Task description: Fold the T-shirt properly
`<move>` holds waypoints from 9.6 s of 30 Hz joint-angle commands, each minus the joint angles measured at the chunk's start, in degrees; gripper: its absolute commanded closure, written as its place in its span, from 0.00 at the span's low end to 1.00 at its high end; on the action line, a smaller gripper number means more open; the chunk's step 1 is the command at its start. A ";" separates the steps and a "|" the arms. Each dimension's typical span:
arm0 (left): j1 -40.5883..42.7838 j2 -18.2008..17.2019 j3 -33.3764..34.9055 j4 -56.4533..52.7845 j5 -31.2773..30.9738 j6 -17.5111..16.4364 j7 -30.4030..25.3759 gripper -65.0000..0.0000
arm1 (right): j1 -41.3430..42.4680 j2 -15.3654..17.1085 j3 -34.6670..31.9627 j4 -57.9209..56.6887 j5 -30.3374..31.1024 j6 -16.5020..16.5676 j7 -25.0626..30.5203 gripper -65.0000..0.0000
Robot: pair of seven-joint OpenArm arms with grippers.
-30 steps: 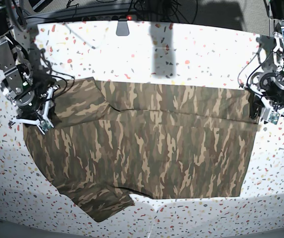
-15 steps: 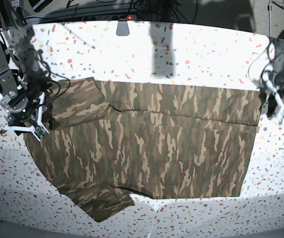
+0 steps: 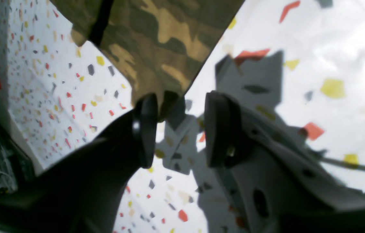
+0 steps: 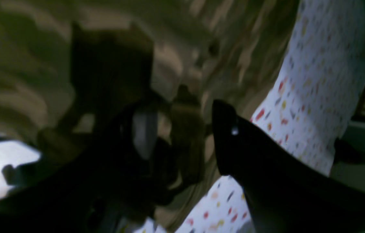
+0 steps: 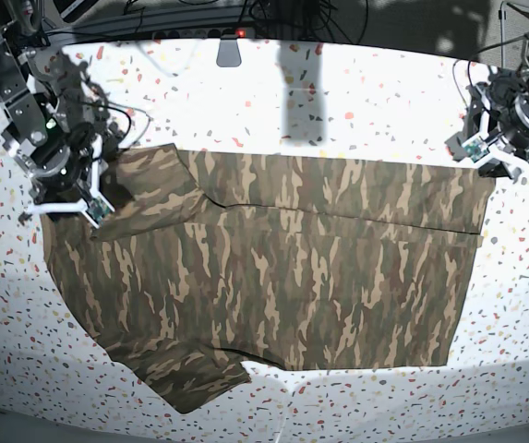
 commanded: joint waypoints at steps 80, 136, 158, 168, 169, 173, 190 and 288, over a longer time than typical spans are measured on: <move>-7.50 -5.33 14.29 -11.45 10.01 7.52 -0.48 1.00 | -16.61 -2.56 0.68 17.07 -18.25 3.21 -12.33 0.57; 10.58 -15.37 14.27 5.40 -6.10 13.51 16.04 1.00 | -33.81 0.83 11.39 3.50 -17.33 -12.28 -5.49 1.00; 17.05 -15.34 14.27 14.56 -6.16 13.57 26.58 0.63 | -45.81 0.81 13.07 7.45 -20.98 -25.14 -5.68 0.82; 19.85 -16.52 13.90 19.67 -6.14 13.73 28.06 0.59 | -55.32 0.98 13.11 17.66 -28.39 -26.73 -5.66 0.59; 19.85 -16.85 13.44 20.20 -6.14 13.73 27.85 0.59 | -56.11 0.96 13.22 18.84 -28.96 -27.41 -5.66 0.59; 19.82 -16.94 7.85 21.40 -8.90 13.73 23.54 0.59 | -56.74 0.98 15.58 22.88 -27.89 -28.81 -5.38 0.59; -2.67 -4.76 -11.98 -3.89 -48.28 2.47 0.26 0.59 | -26.99 0.79 23.89 22.27 21.29 -16.17 1.09 0.59; -57.29 16.83 7.96 -78.05 -47.23 -10.46 5.01 1.00 | 69.42 -18.62 -44.44 -82.03 43.78 5.68 10.51 0.59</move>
